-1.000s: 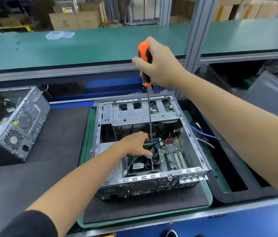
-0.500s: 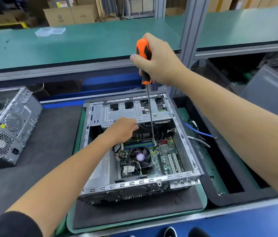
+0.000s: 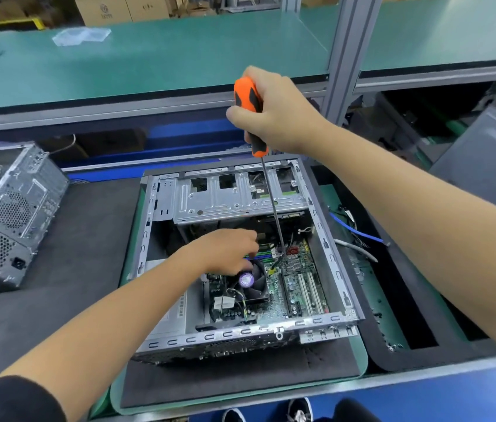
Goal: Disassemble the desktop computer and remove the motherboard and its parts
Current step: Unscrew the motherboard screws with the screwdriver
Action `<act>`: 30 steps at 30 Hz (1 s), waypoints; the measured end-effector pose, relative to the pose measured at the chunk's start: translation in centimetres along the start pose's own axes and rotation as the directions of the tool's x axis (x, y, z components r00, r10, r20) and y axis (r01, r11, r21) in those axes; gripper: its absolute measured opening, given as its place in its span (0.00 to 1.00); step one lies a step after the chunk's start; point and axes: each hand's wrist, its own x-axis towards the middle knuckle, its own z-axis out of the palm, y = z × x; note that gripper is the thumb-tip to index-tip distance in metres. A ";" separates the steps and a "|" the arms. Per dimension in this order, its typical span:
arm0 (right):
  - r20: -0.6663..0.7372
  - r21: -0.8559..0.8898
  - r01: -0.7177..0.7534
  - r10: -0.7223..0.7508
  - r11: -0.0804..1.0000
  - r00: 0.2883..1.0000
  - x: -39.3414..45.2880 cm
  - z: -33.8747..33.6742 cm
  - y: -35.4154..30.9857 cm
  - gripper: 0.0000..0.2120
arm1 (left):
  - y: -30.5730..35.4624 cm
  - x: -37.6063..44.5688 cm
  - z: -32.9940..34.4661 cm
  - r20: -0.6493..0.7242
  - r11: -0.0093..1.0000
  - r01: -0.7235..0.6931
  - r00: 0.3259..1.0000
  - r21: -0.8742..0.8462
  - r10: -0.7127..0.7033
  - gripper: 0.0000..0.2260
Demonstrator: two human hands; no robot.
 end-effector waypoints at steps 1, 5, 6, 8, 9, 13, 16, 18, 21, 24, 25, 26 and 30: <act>0.003 0.007 -0.004 0.004 1.000 1.000 -0.1 0.0 0.2 0.09 | 0.0 0.0 0.5 0.007 1.000 -0.011 1.000 0.024 0.010 0.20; 0.020 0.013 -0.028 0.027 1.000 0.999 -0.3 0.1 0.5 0.09 | 0.5 0.1 2.0 0.141 0.986 -0.016 0.990 0.169 -0.008 0.48; 0.027 0.016 -0.028 0.028 0.999 0.999 -0.3 0.2 0.4 0.09 | 0.6 0.1 2.2 0.179 0.991 -0.005 0.984 0.134 -0.020 0.51; 0.038 0.036 -0.020 0.019 0.999 0.999 -0.4 0.3 0.2 0.10 | 0.6 0.1 2.3 0.202 0.999 0.035 0.979 0.012 -0.036 0.48; 0.042 0.046 -0.014 0.013 0.999 0.999 -0.4 0.3 0.1 0.09 | 0.7 0.2 2.4 0.171 0.998 0.044 0.985 -0.045 -0.035 0.42; 0.063 0.069 0.002 -0.006 0.998 0.998 -0.5 0.8 -0.5 0.09 | 1.6 0.0 2.6 0.059 0.998 0.039 0.998 -0.041 -0.036 0.28; 0.084 0.070 0.004 -0.010 0.998 0.996 -0.6 1.1 -0.9 0.09 | 1.7 -0.6 1.8 0.099 0.993 0.065 0.994 -0.098 -0.055 0.30; 0.097 0.070 0.005 -0.012 0.998 0.995 -0.6 1.5 -1.3 0.09 | 1.2 -1.2 0.8 0.093 0.975 0.077 0.994 -0.210 -0.059 0.28; 0.112 0.101 0.017 -0.029 0.995 0.993 -0.6 2.2 -2.1 0.08 | 0.4 -2.5 -0.6 0.012 0.920 0.056 0.998 -0.388 -0.055 0.12; 0.133 0.106 0.031 -0.045 0.994 0.990 -0.5 2.9 -3.0 0.08 | 0.6 -3.8 -1.3 0.189 0.815 0.109 0.982 -0.569 0.001 0.14; 0.138 0.100 0.034 -0.048 0.994 0.989 -0.4 3.1 -3.2 0.08 | 0.8 -4.3 -1.4 0.263 0.782 0.131 0.964 -0.610 0.044 0.15; 0.143 0.093 0.038 -0.051 0.995 0.988 -0.3 3.3 -3.5 0.09 | 1.0 -4.6 -1.4 0.318 0.759 0.142 0.944 -0.635 0.089 0.14; 0.159 0.065 0.044 -0.054 0.997 0.986 0.1 3.9 -4.0 0.09 | 0.7 -5.2 -1.5 0.371 0.732 0.165 0.919 -0.661 0.129 0.02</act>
